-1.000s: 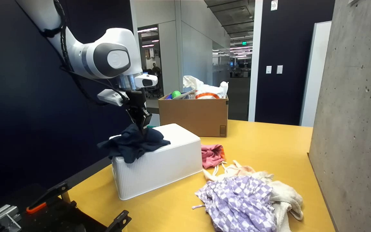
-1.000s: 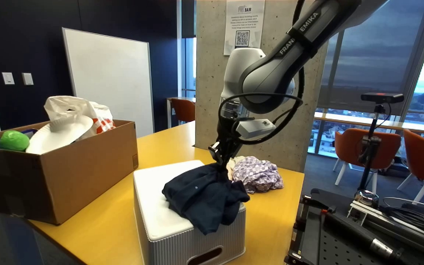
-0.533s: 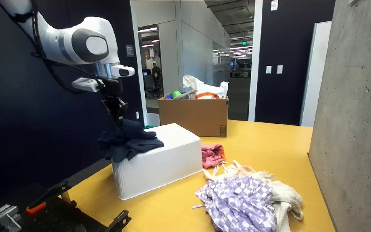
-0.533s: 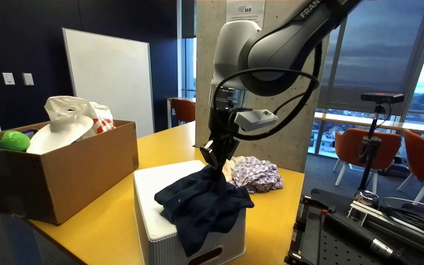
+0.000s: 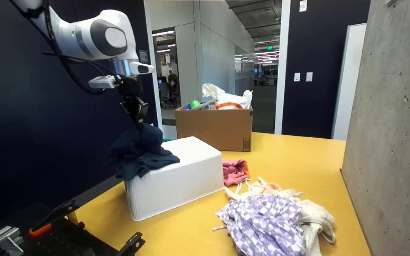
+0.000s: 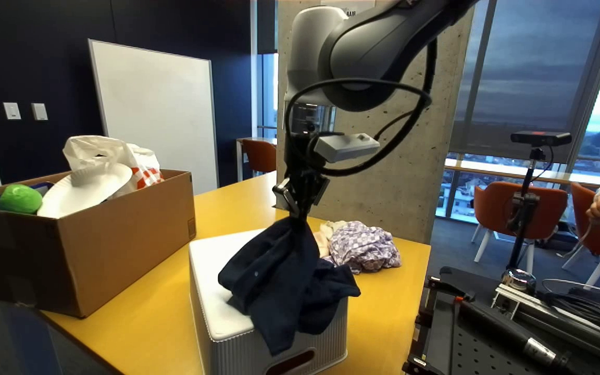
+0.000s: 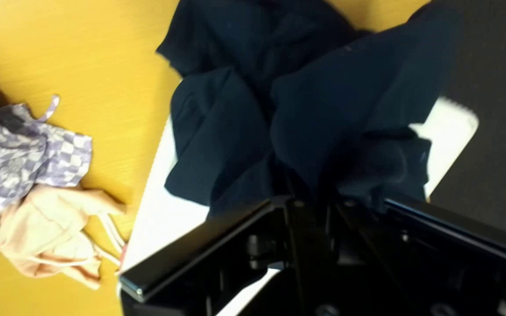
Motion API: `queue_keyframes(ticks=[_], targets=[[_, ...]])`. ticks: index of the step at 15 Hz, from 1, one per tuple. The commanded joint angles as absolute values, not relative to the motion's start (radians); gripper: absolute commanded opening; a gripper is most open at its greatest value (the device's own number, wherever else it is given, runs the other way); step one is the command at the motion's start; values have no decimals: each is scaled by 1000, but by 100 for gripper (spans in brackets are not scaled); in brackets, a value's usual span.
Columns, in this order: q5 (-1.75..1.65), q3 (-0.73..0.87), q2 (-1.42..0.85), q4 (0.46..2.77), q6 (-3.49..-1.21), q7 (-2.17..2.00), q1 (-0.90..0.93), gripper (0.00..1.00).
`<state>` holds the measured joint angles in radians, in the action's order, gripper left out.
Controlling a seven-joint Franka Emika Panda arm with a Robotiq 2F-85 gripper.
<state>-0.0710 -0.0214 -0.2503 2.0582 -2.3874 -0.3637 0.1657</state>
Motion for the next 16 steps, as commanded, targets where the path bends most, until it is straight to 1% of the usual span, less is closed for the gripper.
queue_keyframes(ticks=[1, 5, 12, 16], targets=[[-120, 38, -322, 1877, -2301, -363, 113, 2], [-116, 98, -306, 1823, -2273, -349, 43, 2], [-165, 189, -181, 1862, -2274, -363, -47, 2], [-180, 184, -233, 1806, -2264, -383, -57, 2]])
